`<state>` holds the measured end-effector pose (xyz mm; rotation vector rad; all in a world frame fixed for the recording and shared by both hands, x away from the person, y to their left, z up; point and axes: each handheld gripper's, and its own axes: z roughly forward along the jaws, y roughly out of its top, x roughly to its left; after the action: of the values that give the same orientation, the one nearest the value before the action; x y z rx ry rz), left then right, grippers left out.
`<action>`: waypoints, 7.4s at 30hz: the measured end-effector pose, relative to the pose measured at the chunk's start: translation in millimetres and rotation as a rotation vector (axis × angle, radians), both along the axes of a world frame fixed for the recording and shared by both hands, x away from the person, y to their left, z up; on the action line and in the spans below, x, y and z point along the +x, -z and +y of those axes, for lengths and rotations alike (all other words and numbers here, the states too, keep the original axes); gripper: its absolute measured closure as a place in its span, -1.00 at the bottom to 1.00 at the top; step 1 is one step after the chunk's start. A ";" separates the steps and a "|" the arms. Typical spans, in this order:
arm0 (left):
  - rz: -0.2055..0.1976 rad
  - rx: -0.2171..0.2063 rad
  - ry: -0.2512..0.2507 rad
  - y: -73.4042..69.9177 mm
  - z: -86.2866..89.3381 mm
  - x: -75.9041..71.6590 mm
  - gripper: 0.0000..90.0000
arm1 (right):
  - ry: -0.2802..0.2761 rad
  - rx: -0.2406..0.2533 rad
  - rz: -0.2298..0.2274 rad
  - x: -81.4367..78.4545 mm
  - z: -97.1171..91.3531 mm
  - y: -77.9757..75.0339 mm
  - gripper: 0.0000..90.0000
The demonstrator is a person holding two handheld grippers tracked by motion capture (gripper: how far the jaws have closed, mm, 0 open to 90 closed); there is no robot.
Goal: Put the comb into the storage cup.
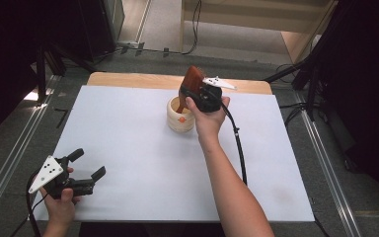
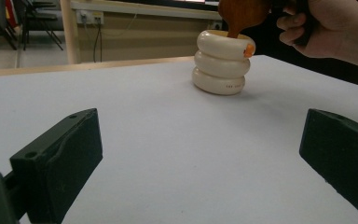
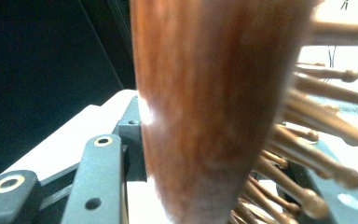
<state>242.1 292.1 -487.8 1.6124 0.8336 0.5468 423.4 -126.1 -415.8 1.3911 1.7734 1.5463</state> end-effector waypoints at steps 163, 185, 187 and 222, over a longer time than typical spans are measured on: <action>0.000 0.029 -0.005 0.6 -4.5 -1.1 -1.00 | -0.013 -0.149 -0.102 -147.5 -131.1 39.4 -1.00; -0.001 0.033 -0.008 0.6 -5.0 -1.2 -1.00 | 0.043 -0.151 -0.086 -191.0 -173.9 64.4 -1.00; -0.001 0.034 -0.009 0.6 -5.1 -1.2 -1.00 | 0.049 -0.151 -0.081 -194.4 -178.1 66.9 -1.00; 0.000 0.038 -0.015 0.7 -6.1 -1.0 -1.00 | 0.142 -0.148 -0.053 -242.2 -247.0 95.1 -1.00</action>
<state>241.1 286.0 -488.6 1.6423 0.8401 0.5765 181.1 -373.1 -510.9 1.3600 1.6825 1.3385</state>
